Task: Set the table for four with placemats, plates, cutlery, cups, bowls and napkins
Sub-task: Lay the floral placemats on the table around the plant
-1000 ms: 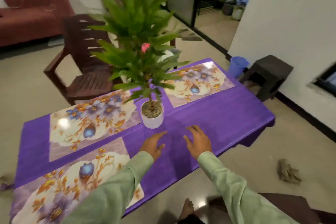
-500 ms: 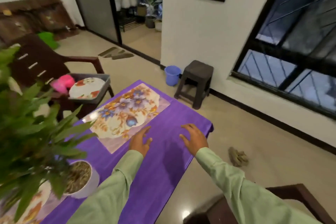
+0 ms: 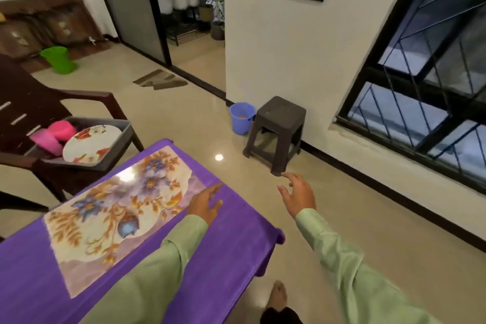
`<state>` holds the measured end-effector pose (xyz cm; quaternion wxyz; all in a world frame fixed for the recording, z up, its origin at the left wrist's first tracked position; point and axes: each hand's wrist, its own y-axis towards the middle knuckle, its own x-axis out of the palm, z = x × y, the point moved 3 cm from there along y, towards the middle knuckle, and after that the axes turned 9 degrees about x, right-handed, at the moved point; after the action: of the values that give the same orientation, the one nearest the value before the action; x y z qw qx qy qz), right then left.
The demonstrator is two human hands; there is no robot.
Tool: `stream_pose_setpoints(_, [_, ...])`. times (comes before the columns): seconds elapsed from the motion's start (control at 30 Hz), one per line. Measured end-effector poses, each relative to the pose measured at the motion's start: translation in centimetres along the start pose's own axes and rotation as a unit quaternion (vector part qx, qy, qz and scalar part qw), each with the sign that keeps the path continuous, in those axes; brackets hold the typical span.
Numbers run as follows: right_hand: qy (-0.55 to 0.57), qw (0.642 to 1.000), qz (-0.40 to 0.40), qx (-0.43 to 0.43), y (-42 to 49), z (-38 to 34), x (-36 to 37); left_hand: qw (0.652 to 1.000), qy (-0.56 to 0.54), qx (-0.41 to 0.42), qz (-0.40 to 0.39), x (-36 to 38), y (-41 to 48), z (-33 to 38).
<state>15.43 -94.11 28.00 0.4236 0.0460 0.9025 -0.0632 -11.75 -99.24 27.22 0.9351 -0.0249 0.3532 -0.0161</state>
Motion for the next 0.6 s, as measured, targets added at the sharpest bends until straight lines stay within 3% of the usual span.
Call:
stream_pose_setpoints(0.17, [0.014, 0.999, -0.036, -0.025, 9.4, 2.6, -3.3, 0.997, -0.063, -0.039, 0.023, 3.5, 7.9, 4.6])
stream_pose_setpoints(0.3, [0.027, 0.998, -0.057, -0.028, 14.8, 3.8, -4.8, 0.997, -0.044, -0.037, 0.041, 5.5, 13.9, 7.2])
stream_pose_setpoints(0.6, [0.042, 0.990, -0.119, -0.062, 24.6, 3.8, -4.6, 0.992, -0.063, -0.076, 0.077, 8.0, 23.3, 7.5])
